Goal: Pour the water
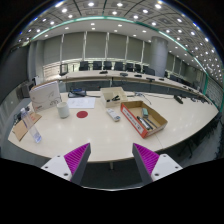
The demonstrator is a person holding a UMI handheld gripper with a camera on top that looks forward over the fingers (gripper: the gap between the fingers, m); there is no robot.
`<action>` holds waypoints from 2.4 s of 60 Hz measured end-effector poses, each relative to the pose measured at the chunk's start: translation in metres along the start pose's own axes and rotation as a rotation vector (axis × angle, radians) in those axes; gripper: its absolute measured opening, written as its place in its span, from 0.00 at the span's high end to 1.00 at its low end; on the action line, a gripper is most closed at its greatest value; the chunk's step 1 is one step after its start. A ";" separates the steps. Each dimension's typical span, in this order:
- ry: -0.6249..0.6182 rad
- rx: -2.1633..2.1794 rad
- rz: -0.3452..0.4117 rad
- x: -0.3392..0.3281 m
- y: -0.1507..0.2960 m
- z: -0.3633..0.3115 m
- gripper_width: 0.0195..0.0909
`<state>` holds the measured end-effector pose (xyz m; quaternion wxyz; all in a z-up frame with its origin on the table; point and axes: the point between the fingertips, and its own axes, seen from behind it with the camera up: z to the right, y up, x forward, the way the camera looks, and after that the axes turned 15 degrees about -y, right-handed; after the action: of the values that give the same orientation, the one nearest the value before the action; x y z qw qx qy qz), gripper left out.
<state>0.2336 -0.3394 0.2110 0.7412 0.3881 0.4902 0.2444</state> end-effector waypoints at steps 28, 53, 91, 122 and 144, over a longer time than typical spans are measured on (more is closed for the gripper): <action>0.219 -0.069 0.034 -0.044 -0.022 -0.186 0.07; 0.364 -0.057 0.166 -0.062 -0.024 -0.444 0.07; 0.231 0.019 0.211 0.038 0.006 -0.531 0.75; 0.662 0.729 -0.004 0.034 0.205 -0.600 0.80; 0.889 1.470 -0.467 0.137 0.247 -0.578 0.80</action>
<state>-0.2365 0.0995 0.2127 0.0771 0.5252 0.8320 -0.1611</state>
